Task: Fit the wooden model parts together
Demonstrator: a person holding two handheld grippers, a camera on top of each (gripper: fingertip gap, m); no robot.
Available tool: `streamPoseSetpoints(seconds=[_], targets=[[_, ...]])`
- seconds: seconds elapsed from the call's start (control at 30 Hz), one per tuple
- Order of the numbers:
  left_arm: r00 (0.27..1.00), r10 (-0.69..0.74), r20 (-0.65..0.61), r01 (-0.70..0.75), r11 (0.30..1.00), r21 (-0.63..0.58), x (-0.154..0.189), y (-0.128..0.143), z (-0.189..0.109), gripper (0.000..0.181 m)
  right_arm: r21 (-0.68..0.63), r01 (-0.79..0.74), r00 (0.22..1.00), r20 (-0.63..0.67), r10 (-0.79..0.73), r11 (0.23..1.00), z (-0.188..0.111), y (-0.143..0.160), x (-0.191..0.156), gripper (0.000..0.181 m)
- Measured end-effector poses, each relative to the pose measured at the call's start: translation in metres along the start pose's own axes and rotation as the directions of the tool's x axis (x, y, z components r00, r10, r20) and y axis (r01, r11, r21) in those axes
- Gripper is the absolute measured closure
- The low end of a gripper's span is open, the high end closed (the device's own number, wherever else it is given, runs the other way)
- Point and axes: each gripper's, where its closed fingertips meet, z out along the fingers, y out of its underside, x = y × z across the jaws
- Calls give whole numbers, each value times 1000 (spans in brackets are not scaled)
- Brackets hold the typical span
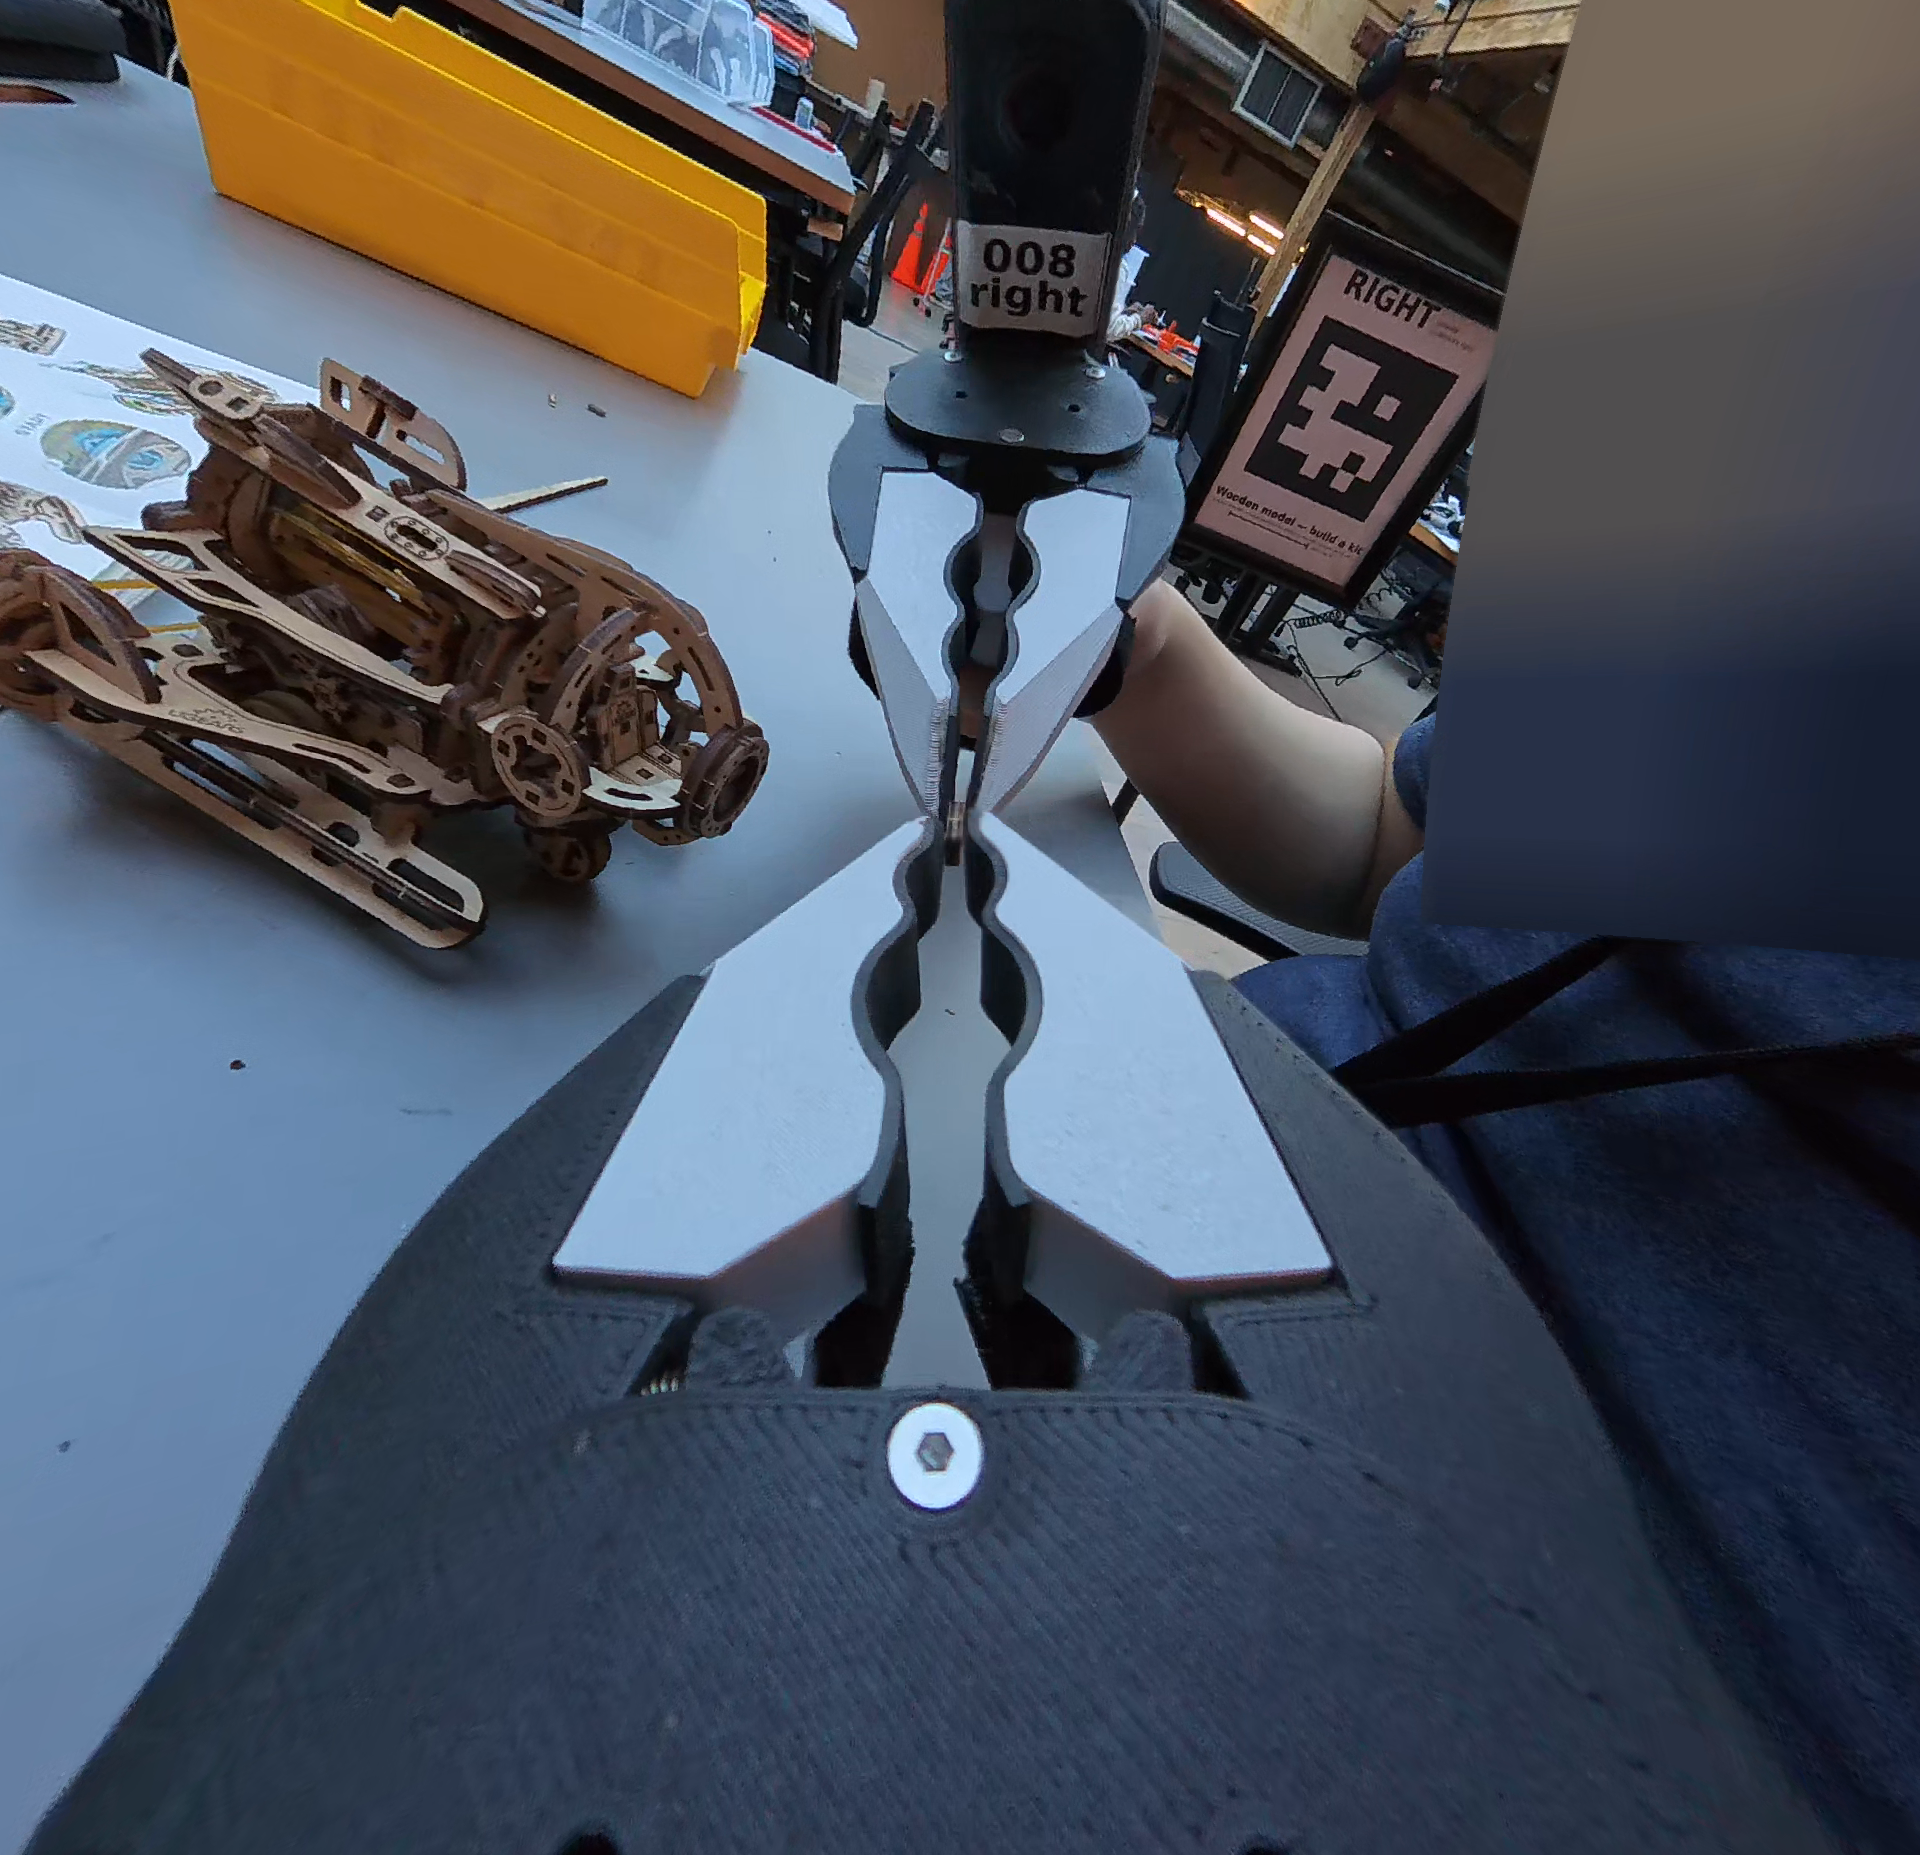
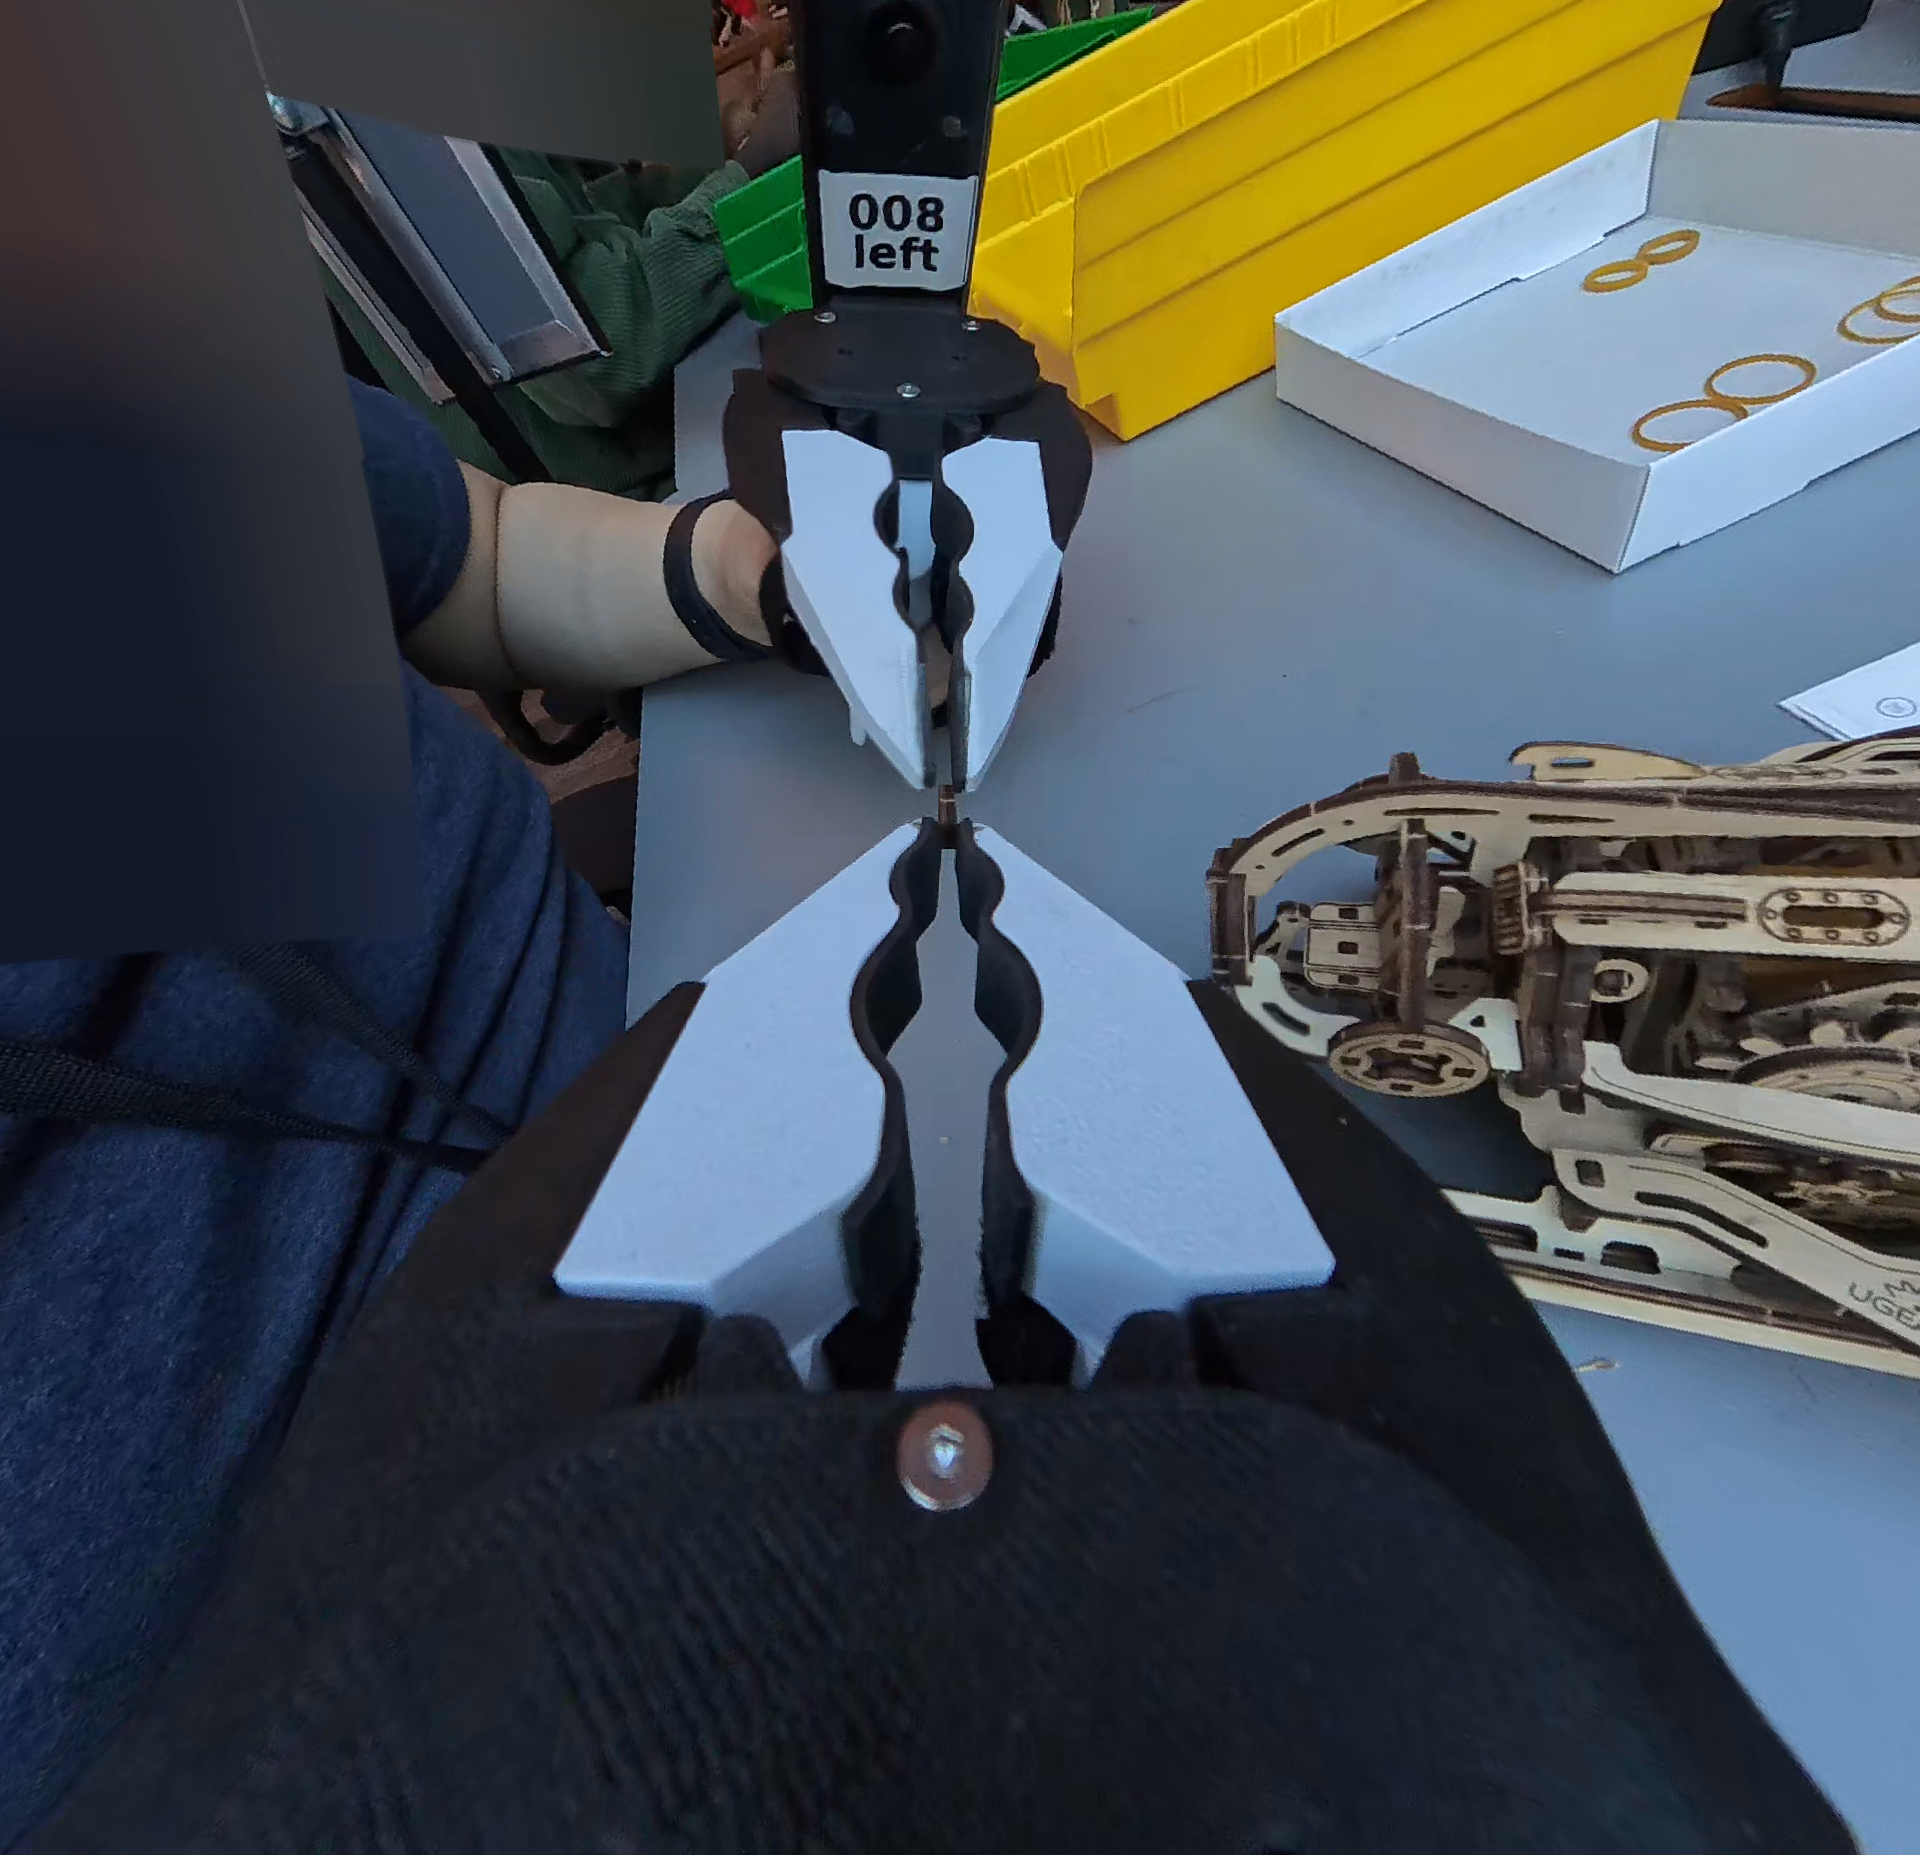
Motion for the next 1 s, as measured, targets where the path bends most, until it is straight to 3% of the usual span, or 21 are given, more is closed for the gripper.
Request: streamPoseSetpoints(seconds=[0.27, 0.47, 0.73, 0.83, 1.0], targets=[[1000, 27, 9, -27, 1000, -16, 0, 2, 2, 181, 16, -3, 1000, -13, 3, 1000, -4, 0, 3, 180], [1000, -13, 11, 13, 1000, -8, -4, 2, 2, 172, 31, -17, 1000, 0, 17, 999, -2, -1, 2, 180], [1000, 0, -6, 0, 999, -44, 0, 6, 1, 181, 38, 7, 1000, 24, -8, 999, 4, 0, -2, 179], [1000, -8, -1, 8, 998, -67, -1, 11, 2, 181, 38, 83, 996, -41, -81, 996, -1, -5, 2, 165], [997, -73, 10, 74, 983, -167, -6, 28, 3, 180, 25, 199, 962, -198, -190, 980, -28, -20, 17, 163]])
